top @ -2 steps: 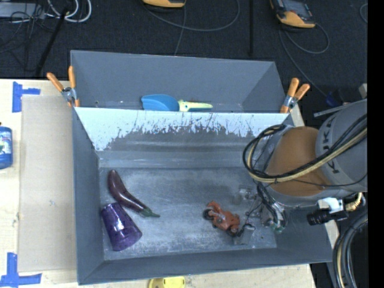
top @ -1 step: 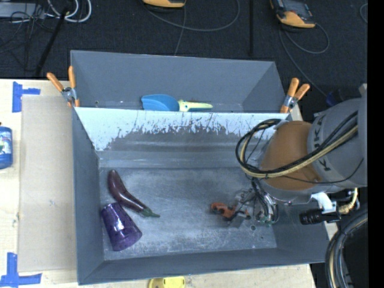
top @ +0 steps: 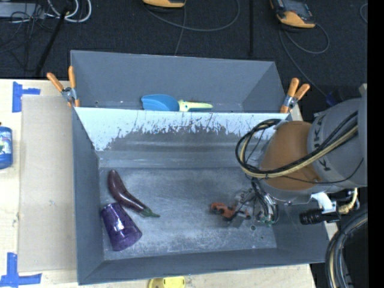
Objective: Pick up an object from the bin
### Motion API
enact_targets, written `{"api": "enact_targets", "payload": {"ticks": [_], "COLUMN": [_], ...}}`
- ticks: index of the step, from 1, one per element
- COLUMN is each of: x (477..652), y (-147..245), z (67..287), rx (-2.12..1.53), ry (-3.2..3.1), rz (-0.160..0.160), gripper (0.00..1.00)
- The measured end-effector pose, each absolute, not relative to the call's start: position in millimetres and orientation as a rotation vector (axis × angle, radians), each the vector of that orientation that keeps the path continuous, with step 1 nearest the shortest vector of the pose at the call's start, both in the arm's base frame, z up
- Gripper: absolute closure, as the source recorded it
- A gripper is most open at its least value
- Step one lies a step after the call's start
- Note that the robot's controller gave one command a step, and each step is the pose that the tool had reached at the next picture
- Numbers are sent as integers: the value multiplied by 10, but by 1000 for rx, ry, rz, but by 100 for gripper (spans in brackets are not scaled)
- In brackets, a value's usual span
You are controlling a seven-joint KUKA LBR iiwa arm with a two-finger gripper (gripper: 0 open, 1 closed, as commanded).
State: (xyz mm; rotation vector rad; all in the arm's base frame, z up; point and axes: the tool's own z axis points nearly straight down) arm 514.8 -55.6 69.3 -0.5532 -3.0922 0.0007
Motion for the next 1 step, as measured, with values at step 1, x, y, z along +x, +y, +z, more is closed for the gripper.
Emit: {"api": "enact_targets", "payload": {"ticks": [1], "x": [5165], "y": [-392], "z": [2304], "rx": [-648], "ry": [-3078], "rz": [0], "gripper": [100]}}
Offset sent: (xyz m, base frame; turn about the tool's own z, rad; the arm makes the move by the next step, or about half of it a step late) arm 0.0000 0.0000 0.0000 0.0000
